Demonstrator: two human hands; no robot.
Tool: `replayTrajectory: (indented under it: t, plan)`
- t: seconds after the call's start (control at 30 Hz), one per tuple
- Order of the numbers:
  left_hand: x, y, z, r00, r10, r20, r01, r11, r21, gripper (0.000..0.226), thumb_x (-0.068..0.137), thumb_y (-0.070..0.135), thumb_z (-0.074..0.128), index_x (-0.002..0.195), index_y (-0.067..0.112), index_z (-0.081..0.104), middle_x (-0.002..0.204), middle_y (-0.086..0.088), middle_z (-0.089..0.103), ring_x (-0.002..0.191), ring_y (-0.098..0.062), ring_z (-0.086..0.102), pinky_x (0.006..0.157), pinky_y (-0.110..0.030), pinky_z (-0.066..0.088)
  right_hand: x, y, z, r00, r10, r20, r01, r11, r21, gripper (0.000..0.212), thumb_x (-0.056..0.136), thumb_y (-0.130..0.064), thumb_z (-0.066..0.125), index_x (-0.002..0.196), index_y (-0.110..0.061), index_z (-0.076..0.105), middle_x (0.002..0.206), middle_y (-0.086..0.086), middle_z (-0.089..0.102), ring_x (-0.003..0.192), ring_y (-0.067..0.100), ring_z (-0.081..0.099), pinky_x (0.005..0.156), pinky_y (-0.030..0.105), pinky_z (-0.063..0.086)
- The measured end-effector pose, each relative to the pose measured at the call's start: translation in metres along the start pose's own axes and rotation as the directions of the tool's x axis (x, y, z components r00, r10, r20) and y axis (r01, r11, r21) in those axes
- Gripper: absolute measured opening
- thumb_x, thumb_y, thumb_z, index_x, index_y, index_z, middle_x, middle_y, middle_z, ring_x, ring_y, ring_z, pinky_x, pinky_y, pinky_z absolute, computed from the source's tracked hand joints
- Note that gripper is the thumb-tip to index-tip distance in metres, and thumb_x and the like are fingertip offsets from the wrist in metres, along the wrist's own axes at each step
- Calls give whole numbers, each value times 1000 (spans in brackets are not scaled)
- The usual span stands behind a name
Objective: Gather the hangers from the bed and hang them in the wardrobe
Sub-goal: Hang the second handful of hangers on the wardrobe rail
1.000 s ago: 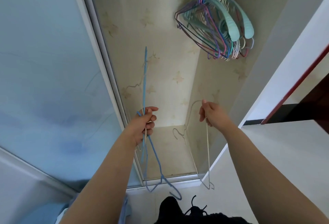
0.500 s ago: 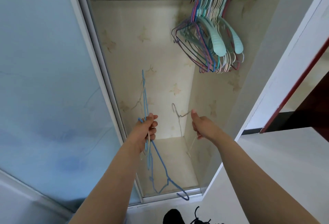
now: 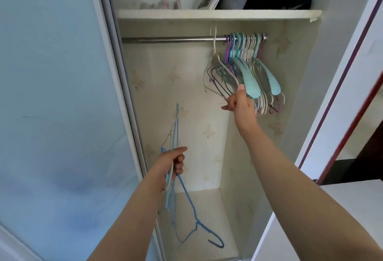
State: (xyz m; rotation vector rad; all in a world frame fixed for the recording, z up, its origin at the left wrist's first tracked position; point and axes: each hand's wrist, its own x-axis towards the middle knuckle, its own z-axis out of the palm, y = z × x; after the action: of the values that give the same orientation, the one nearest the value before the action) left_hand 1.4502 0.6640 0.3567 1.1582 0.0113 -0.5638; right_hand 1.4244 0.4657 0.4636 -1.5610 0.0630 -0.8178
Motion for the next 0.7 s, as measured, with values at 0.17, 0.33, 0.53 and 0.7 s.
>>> replayTrajectory:
  t: [0.17, 0.33, 0.53, 0.7]
  plan:
    - [1, 15, 5, 997, 68, 47, -67, 998, -20, 20, 98, 10, 43, 104, 3, 61, 48, 2, 41, 37, -9, 36, 39, -17, 28, 52, 13, 10, 990, 140, 36, -139, 990, -21, 58, 103, -41, 28, 51, -14, 28, 54, 2, 25, 52, 15, 28, 79, 33, 55]
    - [1, 22, 7, 991, 94, 97, -96, 995, 21, 29, 103, 21, 37, 110, 1, 58, 49, 0, 46, 39, -12, 42, 40, -20, 35, 58, 36, 9, 982, 188, 14, -182, 965, -188, 57, 99, -46, 29, 50, -18, 39, 57, 6, 39, 63, 21, 36, 67, 34, 36]
    - [-3, 26, 13, 988, 45, 148, -54, 997, 58, 29, 104, 30, 36, 121, 10, 47, 50, 2, 37, 34, -7, 27, 35, -16, 23, 46, 57, 1, 963, 189, -193, -206, 976, -73, 48, 102, -41, 29, 65, -14, 42, 71, 0, 48, 68, 14, 43, 72, 25, 36]
    - [-5, 18, 11, 983, 89, 162, -111, 985, 133, 43, 98, 48, 36, 124, 16, 49, 57, 2, 33, 36, -6, 23, 37, -15, 20, 29, 76, -4, 941, 226, -250, -250, 966, -66, 24, 99, -28, 42, 114, -13, 55, 116, 8, 56, 107, 19, 53, 101, 35, 39]
